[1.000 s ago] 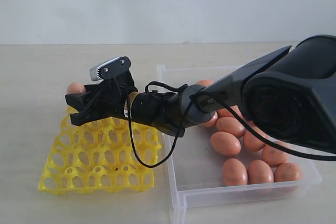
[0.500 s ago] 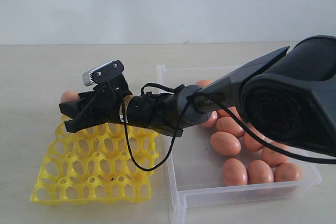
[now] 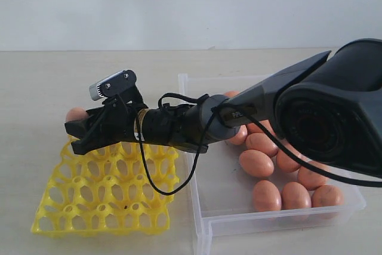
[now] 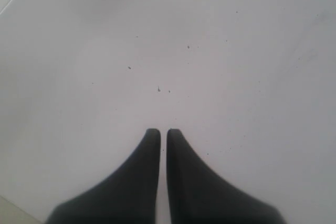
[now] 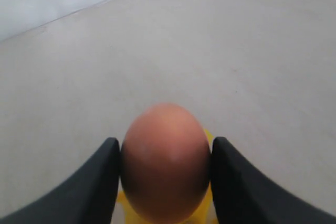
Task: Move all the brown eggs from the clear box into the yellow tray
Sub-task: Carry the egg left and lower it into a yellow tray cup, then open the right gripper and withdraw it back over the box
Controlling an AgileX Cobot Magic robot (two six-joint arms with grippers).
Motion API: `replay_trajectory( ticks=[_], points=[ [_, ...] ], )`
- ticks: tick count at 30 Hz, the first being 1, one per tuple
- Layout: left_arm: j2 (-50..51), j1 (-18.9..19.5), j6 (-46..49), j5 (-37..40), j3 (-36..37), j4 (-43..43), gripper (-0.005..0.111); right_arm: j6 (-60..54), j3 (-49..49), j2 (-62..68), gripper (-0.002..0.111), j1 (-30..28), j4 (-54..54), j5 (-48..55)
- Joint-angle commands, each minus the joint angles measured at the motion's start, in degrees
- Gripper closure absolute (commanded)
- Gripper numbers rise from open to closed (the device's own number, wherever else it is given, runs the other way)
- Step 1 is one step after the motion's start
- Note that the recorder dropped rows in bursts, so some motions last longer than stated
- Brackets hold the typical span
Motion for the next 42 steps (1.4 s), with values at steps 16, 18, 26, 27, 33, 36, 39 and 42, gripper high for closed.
replay_trajectory(
  ticks=[16, 18, 26, 27, 33, 36, 39, 42],
  points=[
    [-0.2, 0.1, 0.3, 0.2, 0.2, -0.2, 0.103, 2.0, 0.2, -0.4, 0.047, -0.5, -0.9, 2.6],
    [-0.2, 0.1, 0.3, 0.2, 0.2, -0.2, 0.103, 3.3, 0.2, -0.6, 0.045, -1.1, -1.1, 2.2],
    [-0.2, 0.1, 0.3, 0.2, 0.2, -0.2, 0.103, 5.2, 0.2, -5.0, 0.047, -4.2, -4.5, -1.6],
    [-0.2, 0.1, 0.3, 0.2, 0.2, -0.2, 0.103, 5.2, 0.2, -6.0, 0.049, -4.6, -6.9, -1.7],
    [-0.2, 0.1, 0.3, 0.0, 0.2, -0.2, 0.103, 8.8, 3.3, -11.2, 0.085, -7.4, -20.6, -7.5],
    [-0.2, 0.1, 0.3, 0.0, 0.2, -0.2, 0.103, 14.0, 6.0, -13.5, 0.108, -10.0, -30.3, -12.5],
    [-0.2, 0.1, 0.3, 0.0, 0.2, -0.2, 0.103, 17.2, 11.0, -16.8, 0.108, -12.8, -32.3, -12.8],
    [-0.2, 0.1, 0.3, 0.0, 0.2, -0.2, 0.103, 15.7, 16.8, -21.0, 0.108, -15.5, -33.1, -11.9]
  ],
)
